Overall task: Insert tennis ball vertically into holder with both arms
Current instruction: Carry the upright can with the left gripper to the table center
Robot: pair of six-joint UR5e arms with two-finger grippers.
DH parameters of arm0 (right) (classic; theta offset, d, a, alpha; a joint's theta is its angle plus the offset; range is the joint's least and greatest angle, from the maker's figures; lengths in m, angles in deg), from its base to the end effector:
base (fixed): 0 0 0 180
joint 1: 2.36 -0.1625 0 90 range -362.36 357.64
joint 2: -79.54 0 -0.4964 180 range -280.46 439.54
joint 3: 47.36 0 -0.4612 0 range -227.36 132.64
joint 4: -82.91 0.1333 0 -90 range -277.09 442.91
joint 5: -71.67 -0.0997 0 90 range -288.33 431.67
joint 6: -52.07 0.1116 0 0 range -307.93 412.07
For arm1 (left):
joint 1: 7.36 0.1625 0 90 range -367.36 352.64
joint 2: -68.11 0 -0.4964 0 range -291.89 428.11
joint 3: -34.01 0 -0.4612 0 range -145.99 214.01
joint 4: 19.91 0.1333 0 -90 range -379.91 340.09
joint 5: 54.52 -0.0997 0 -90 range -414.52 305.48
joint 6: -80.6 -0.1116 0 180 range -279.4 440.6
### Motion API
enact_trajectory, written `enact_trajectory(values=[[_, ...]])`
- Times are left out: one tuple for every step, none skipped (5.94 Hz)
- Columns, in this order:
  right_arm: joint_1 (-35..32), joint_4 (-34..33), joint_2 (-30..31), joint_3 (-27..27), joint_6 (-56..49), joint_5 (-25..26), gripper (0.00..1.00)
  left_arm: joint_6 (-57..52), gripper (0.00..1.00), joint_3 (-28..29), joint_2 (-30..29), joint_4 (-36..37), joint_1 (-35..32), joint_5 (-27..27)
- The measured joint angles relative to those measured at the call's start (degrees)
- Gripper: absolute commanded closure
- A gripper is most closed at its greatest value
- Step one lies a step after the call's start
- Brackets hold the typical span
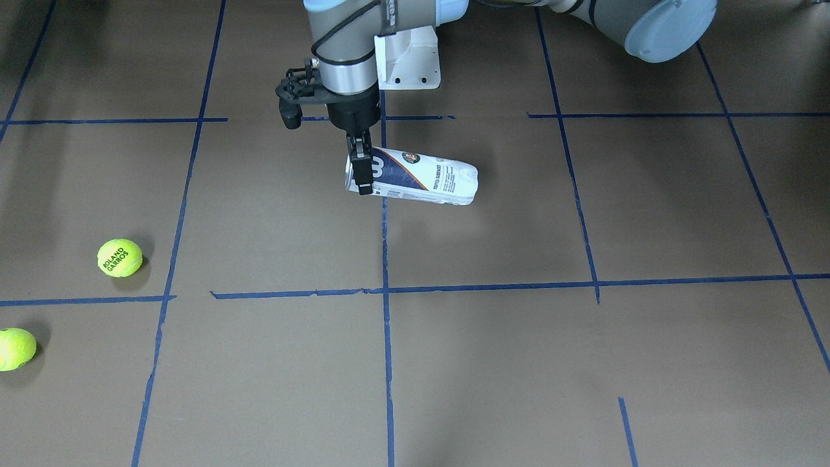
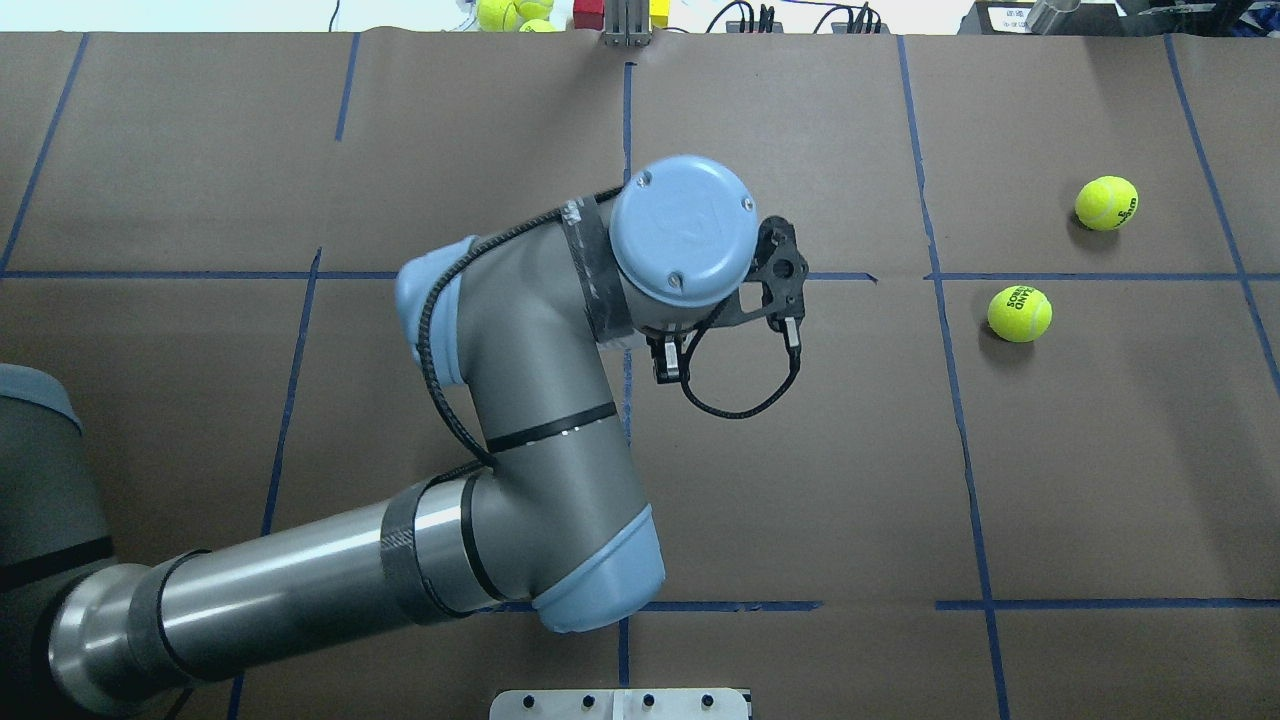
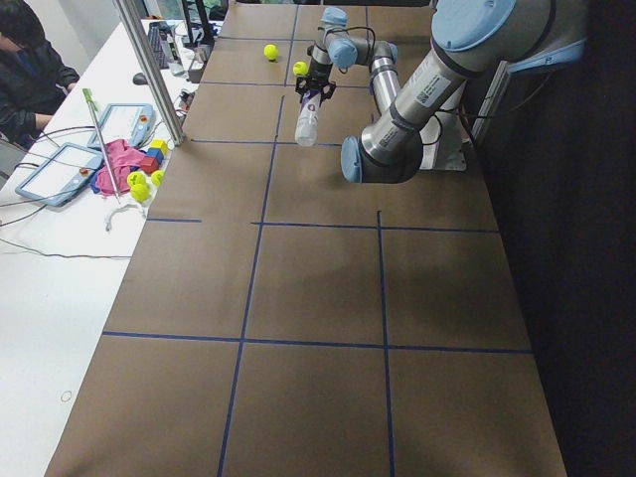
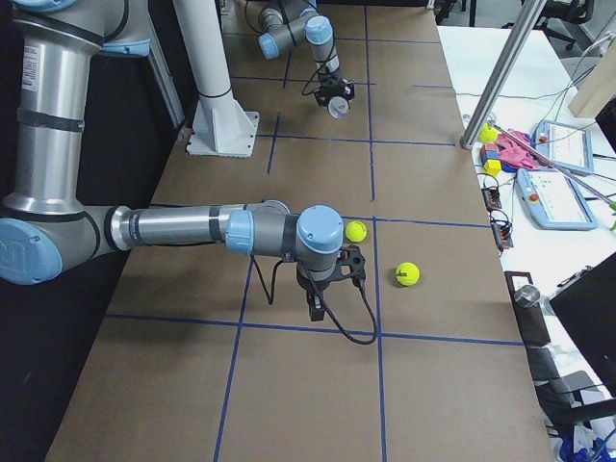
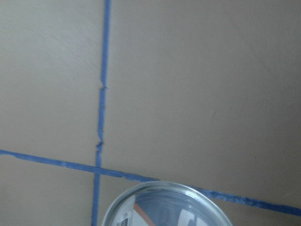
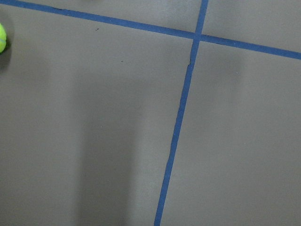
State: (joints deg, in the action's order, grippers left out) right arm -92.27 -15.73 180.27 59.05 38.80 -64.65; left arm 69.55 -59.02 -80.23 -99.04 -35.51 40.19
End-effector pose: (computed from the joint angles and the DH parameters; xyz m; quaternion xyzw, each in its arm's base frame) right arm 0.0519 -0.4622 0.6867 0.0215 -0.3933 -0.0968 0.9140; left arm 0.6404 -0.4835 0.0121 0.3691 0.2164 0.5510 0.7165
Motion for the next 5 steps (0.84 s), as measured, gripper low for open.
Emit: enact_trajectory(values=[[0.0,0.01,0.0,0.05,0.0,0.0,0.0,2.11,0.42,-2.09,0.66,-4.81,-2.82,4.23],[0.0,0.02,-0.03,0.09,0.0,0.0,0.0,5.61,0.41,-3.55,3.43,-13.71,-5.12,8.66],[0.0,0.02,-0.06,0.1,0.0,0.0,0.0,10.4,0.41,-4.39,7.86,-25.88,-6.49,11.77],[0.0,0.02,-0.08,0.12,0.0,0.0,0.0,15.71,0.4,-4.53,12.61,-40.05,-7.07,12.92],[0.0,0.02,-0.09,0.12,0.0,0.0,0.0,20.44,0.39,-4.32,16.09,-52.79,-7.3,13.08]])
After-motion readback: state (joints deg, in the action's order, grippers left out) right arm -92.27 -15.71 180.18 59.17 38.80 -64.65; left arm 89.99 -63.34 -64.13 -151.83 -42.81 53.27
